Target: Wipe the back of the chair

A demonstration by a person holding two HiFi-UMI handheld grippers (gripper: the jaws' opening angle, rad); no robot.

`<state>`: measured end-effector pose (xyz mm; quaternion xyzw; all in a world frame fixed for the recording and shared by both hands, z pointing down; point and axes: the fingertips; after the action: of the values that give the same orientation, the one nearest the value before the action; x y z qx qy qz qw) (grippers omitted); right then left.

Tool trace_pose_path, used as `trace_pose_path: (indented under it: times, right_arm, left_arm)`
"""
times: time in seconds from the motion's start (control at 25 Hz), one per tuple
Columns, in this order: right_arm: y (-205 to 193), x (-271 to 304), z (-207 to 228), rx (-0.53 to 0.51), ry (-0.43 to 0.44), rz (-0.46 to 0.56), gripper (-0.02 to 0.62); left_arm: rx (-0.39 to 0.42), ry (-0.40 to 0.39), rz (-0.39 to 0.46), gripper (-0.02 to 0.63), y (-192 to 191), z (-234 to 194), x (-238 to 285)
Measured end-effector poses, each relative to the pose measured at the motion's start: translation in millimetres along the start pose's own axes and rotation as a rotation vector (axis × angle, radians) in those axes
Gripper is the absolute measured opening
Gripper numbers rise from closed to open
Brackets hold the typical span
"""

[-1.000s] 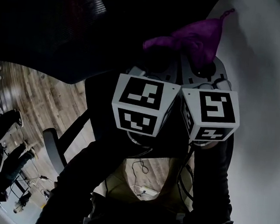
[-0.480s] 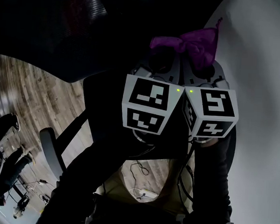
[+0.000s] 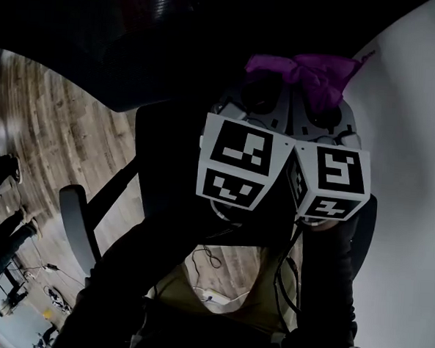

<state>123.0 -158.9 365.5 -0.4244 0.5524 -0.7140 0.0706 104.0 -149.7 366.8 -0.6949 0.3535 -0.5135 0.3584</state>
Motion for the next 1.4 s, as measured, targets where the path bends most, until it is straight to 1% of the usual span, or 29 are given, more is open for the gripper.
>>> trace_pose_path:
  times: [0.32, 0.56, 0.72, 1.04, 1.4]
  right_arm:
    - [10.5, 8.0, -33.9, -0.042, 0.028, 0.001, 0.061]
    - [11.0, 22.7, -67.5, -0.066, 0.065, 0.009, 0.061]
    - [17.0, 26.3, -87.2, -0.082, 0.089, 0.007, 0.061]
    - [32.5, 27.5, -116.2, -0.098, 0.111, 0.01, 0.061]
    - [33.2, 40.0, -148.9, -0.107, 0.145, 0.006, 0.061]
  left_arm:
    - [-0.028, 0.031, 0.025, -0.005, 0.1, -27.1, -24.0]
    - [-0.041, 0.072, 0.04, -0.005, -9.8, -57.1, -42.8]
    - [-0.056, 0.096, 0.044, -0.005, -9.9, -72.0, -57.4]
    - [-0.07, 0.118, 0.049, -0.005, -3.1, -92.0, -82.0]
    - [-0.083, 0.151, 0.046, -0.005, -12.0, -119.8, -101.3]
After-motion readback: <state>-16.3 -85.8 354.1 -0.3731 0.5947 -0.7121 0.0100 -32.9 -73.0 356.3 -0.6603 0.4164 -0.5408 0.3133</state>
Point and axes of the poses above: the fingertips, and each gripper's own axes: x forward along the fingers, z to its right, y out of its top, and after that the axes turned 3 degrees about y, right-handed
